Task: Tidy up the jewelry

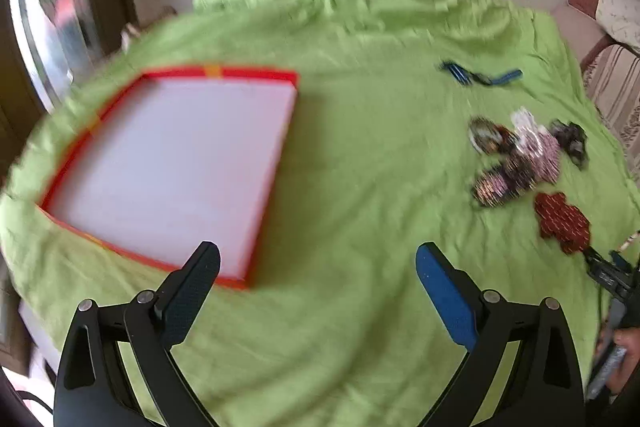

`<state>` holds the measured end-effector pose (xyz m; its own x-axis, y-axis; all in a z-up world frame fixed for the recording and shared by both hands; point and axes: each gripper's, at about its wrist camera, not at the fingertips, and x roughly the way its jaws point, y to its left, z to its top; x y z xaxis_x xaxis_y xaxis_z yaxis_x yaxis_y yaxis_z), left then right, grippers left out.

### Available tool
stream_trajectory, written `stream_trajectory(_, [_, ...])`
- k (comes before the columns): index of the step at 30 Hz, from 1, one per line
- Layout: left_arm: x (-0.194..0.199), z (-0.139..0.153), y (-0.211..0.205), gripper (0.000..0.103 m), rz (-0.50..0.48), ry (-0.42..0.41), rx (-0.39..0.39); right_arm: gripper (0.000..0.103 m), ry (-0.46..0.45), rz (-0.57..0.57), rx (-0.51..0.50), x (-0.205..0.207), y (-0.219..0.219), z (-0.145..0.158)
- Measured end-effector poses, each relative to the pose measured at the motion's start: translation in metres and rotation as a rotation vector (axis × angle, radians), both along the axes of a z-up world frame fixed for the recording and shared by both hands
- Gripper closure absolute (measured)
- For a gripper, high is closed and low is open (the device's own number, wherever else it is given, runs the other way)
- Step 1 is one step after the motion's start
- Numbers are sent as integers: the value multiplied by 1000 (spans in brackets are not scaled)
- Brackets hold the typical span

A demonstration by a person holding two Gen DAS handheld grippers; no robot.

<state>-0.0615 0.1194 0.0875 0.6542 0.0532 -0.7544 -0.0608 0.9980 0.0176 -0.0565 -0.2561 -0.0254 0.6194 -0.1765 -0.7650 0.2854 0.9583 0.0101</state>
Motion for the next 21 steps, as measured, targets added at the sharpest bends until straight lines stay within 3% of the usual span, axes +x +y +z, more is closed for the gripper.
stream_trajectory(6, [36, -21, 26, 7, 59, 90, 46, 0, 0, 1, 0, 1, 0, 0])
stream_trajectory(8, [39, -37, 32, 29, 81, 147, 17, 0, 0, 1, 0, 1, 0, 0])
stream_trajectory(9, [38, -43, 35, 45, 94, 173, 21, 0, 0, 0, 0, 1, 0, 0])
stream_trajectory(10, [38, -43, 38, 49, 93, 175, 37, 0, 0, 0, 0, 1, 0, 0])
stream_trajectory(17, [7, -27, 26, 49, 65, 131, 66, 0, 12, 7, 8, 0, 0, 0])
stream_trajectory(21, [-12, 0, 19, 46, 47, 86, 11, 0, 52, 34, 22, -4, -1, 3])
